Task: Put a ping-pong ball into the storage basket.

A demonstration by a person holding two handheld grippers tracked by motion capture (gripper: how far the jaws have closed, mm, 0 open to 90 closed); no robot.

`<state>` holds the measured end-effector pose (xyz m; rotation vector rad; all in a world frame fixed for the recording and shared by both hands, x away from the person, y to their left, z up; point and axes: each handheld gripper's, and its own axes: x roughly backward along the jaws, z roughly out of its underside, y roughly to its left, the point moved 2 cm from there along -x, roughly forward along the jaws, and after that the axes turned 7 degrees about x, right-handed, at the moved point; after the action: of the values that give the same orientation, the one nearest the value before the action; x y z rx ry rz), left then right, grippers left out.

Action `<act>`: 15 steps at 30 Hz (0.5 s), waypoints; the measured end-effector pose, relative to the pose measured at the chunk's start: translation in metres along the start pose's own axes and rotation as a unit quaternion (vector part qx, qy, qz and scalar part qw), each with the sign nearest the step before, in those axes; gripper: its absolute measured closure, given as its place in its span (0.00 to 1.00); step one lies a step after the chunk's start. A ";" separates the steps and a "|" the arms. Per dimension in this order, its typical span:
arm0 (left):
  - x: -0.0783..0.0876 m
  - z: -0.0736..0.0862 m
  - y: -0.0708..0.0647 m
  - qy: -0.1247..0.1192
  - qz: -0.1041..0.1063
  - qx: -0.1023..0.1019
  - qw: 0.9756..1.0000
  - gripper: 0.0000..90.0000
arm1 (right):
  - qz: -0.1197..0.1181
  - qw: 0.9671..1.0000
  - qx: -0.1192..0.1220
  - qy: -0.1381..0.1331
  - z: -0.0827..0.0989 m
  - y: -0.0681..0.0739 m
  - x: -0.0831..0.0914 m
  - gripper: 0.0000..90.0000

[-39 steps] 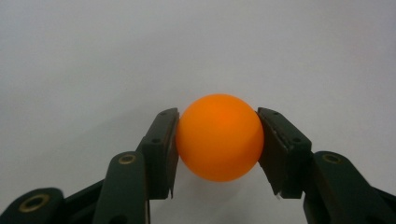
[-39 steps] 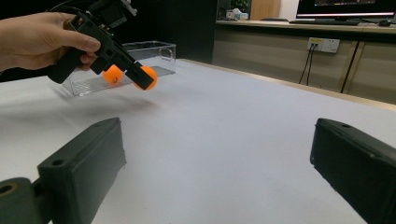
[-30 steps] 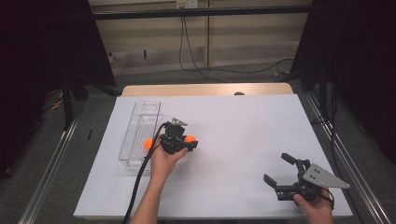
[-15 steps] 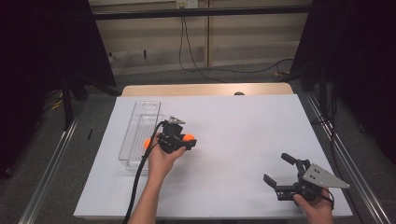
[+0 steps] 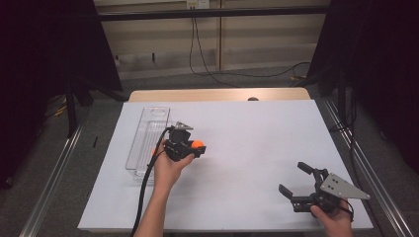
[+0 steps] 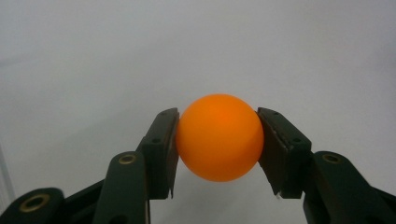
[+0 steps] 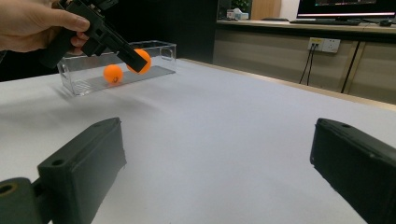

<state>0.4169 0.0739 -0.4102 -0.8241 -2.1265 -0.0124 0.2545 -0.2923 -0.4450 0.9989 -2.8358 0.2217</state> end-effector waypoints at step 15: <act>0.007 -0.003 0.001 -0.002 0.003 -0.001 1.000 0.56 | 0.000 1.000 -0.001 0.000 0.000 0.000 0.000 0.03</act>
<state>0.4162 0.0777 -0.4038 -0.8316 -2.1282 -0.0098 0.2545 -0.2921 -0.4449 0.9976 -2.8362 0.2191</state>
